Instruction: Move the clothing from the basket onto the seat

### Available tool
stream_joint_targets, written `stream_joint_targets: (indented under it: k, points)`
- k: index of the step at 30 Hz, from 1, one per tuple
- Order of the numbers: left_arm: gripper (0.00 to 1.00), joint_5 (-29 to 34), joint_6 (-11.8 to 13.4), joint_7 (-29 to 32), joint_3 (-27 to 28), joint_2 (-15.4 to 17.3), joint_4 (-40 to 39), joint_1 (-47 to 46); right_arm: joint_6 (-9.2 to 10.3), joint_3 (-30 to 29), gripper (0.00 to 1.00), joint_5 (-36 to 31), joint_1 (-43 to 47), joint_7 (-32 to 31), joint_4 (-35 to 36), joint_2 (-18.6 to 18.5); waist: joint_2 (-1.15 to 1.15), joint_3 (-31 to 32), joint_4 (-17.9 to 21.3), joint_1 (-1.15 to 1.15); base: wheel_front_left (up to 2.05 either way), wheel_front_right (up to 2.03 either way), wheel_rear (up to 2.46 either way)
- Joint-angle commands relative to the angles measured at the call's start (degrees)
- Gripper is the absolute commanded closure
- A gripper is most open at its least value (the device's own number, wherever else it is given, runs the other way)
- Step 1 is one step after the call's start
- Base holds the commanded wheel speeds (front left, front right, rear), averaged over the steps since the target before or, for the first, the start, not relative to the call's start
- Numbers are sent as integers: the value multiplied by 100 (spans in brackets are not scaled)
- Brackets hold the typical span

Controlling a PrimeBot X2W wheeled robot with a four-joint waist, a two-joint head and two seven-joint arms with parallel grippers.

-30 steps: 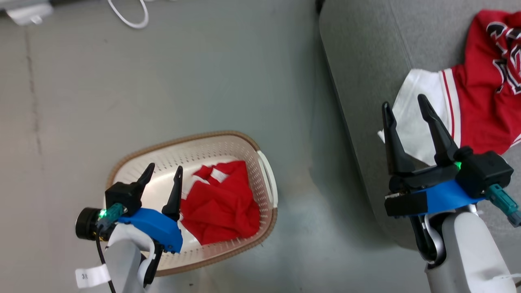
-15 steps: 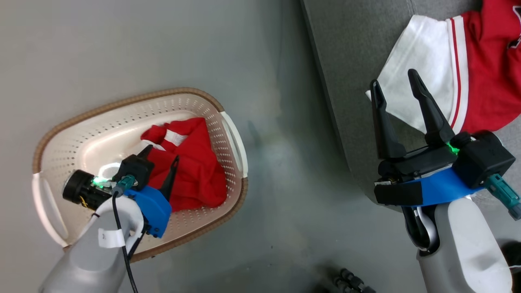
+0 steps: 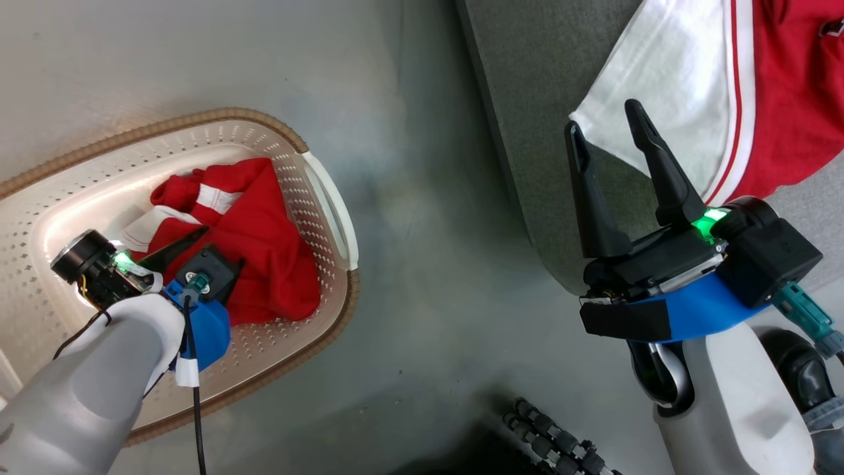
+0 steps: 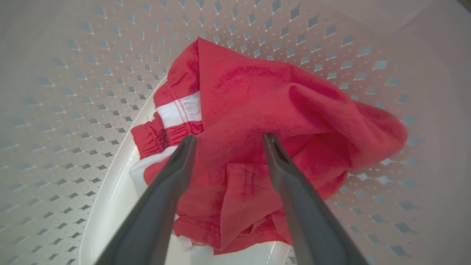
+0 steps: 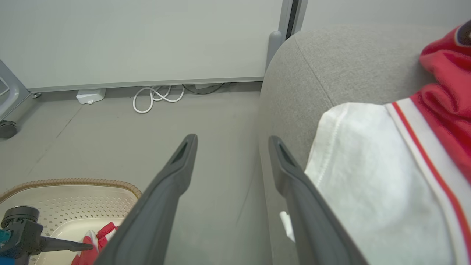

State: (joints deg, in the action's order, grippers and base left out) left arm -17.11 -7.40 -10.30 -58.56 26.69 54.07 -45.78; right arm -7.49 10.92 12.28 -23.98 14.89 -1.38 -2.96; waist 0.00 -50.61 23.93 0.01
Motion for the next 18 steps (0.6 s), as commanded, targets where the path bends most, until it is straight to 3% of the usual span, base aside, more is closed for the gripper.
stream_joint_targets:
  k: [1,9,17,18]
  points:
    - [0,-8,-7,4,-43,40,-12,-101,-1,10,0,16,-80,25,8,13,0,-48,44,-1,0,0,0]
    - [0,-27,-5,123,-1059,297,61,-644,-1,129,0,190,-178,36,-27,14,0,-200,176,-1,0,0,0]
    - [0,-207,-5,428,-1460,330,122,-826,-1,201,0,265,-161,37,12,14,0,-270,259,-1,0,0,0]
    - [13,-226,-5,489,-1474,324,133,-807,-1,201,0,271,-150,37,8,14,0,-271,266,-1,0,0,0]
